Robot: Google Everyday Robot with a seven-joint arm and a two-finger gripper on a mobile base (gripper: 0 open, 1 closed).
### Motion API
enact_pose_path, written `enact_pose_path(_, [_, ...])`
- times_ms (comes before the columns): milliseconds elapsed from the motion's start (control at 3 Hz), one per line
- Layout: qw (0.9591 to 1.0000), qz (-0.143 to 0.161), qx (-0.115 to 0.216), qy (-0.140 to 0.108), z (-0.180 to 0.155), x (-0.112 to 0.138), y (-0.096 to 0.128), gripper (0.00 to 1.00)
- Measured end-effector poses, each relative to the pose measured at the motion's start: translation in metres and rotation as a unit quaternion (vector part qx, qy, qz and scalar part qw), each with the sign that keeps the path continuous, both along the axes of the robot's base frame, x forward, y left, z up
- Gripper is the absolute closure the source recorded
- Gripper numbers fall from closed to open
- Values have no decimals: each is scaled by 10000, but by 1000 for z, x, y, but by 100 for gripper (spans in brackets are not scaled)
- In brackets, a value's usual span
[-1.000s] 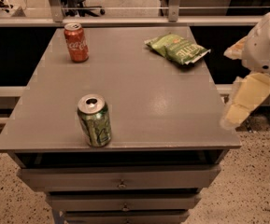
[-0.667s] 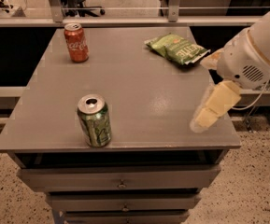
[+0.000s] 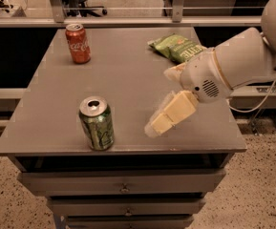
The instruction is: Move green can near coke can
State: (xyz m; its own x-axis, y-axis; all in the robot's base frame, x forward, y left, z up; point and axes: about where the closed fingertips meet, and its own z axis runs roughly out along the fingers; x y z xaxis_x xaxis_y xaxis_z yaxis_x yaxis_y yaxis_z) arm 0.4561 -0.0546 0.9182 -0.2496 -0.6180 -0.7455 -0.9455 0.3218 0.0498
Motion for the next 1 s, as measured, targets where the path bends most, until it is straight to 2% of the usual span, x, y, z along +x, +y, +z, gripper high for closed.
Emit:
enact_pose_path(667, [9999,78,115,-56,6,-1,6,0])
enact_pose_path(1000, [9981,311,509,-166,-11,-2,32,0])
